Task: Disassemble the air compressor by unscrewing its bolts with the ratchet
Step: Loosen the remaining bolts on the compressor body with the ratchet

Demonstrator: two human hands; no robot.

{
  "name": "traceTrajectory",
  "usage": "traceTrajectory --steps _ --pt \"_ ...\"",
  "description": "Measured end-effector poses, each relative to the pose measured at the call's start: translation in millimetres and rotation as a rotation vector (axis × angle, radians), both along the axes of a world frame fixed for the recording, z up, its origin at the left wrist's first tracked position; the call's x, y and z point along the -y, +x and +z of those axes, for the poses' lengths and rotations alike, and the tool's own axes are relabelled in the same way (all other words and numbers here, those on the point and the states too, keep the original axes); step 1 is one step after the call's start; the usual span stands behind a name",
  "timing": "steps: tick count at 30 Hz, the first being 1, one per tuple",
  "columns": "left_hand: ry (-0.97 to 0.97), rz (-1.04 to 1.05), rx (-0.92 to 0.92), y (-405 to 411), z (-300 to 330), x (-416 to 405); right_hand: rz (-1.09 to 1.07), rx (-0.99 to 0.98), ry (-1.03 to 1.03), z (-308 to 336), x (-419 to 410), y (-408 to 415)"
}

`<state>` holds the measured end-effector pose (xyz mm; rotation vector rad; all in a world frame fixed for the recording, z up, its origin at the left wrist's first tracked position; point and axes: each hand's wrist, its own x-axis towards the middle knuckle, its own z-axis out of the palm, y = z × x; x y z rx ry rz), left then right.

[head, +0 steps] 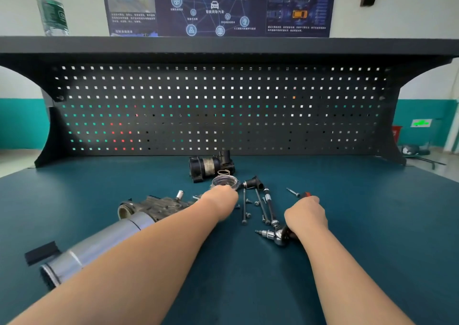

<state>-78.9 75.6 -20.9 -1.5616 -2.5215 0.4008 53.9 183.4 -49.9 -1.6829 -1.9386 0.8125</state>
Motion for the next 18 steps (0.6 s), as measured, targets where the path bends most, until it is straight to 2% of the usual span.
traceTrajectory --steps 3,5,7,8,10,11,12,14,15,16,18 --pt "-0.010 0.075 -0.007 7.1 1.5 6.9 0.001 -0.018 0.004 0.8 0.4 -1.8" --pt "0.151 0.166 -0.090 15.5 5.4 23.0 0.004 -0.029 -0.008 2.9 5.2 -1.4" --pt "0.293 0.368 -0.165 19.0 9.2 50.5 0.015 -0.012 0.000 4.3 13.5 0.0" --pt "0.333 0.504 -0.137 15.7 9.0 64.4 0.015 -0.007 0.029 4.7 18.4 0.8" --pt "0.374 0.683 0.099 11.1 11.0 89.3 0.022 -0.057 0.158 7.7 31.2 2.5" --pt "0.392 0.672 0.181 8.5 10.6 96.6 0.055 -0.121 0.266 10.0 38.3 2.5" --pt "0.410 0.610 0.186 7.8 9.1 101.0 0.124 -0.199 0.396 13.2 47.4 1.3" --pt "0.462 0.425 0.127 14.6 8.6 109.9 0.357 -0.332 0.608 20.1 71.8 -4.6" --pt "0.498 0.329 0.108 19.8 8.1 115.0 0.509 -0.397 0.636 21.9 85.9 -9.6" --pt "0.533 0.236 0.105 23.9 7.4 120.4 0.668 -0.443 0.591 21.5 100.3 -15.4" --pt "0.545 0.073 0.134 26.5 5.0 131.1 0.910 -0.451 0.355 19.7 126.6 -23.8"
